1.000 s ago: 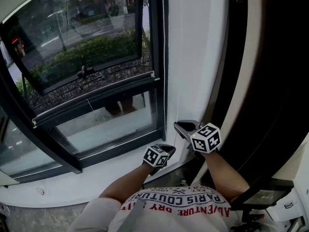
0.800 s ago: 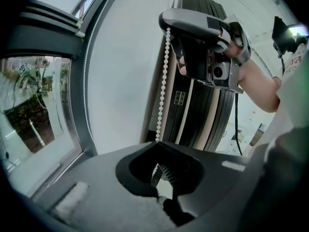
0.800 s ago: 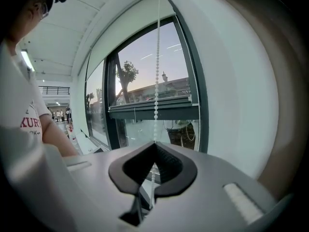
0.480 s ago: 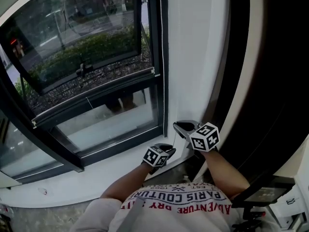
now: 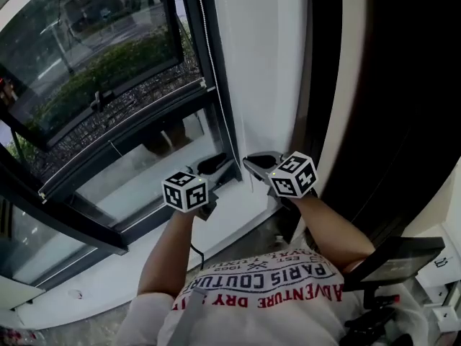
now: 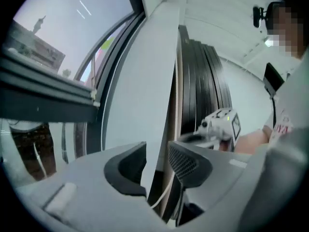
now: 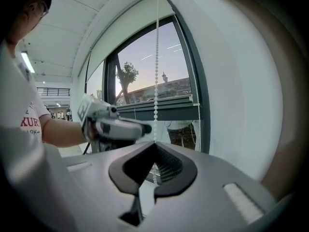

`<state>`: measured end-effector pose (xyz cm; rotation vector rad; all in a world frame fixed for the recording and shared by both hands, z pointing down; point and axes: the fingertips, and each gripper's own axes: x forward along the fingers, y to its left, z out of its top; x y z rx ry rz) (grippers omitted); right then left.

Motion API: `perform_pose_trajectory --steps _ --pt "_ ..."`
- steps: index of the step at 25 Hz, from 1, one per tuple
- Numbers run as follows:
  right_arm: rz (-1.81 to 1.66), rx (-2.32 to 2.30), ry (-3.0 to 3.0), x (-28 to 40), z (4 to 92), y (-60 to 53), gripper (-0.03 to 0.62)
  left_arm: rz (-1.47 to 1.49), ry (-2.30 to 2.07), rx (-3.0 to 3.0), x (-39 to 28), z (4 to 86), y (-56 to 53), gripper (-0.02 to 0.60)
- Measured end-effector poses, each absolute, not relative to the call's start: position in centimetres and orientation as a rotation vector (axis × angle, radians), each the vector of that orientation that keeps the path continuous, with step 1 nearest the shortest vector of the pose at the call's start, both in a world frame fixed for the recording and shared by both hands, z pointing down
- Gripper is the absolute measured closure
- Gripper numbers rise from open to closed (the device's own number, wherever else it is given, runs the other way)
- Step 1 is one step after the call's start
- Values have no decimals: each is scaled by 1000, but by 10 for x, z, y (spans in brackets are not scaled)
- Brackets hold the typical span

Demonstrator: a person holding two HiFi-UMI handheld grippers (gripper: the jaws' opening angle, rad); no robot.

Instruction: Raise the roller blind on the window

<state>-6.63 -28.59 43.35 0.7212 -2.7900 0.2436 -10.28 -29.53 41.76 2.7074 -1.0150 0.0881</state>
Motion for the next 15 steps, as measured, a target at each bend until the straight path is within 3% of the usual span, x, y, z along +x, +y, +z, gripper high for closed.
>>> perform_pose_trajectory --steps 7,15 --pt "234 713 -2789 -71 435 -282 588 -113 -865 2989 -77 248 -284 420" --pt "215 685 -2781 -76 435 -279 588 -139 -793 3083 -48 184 -282 420"
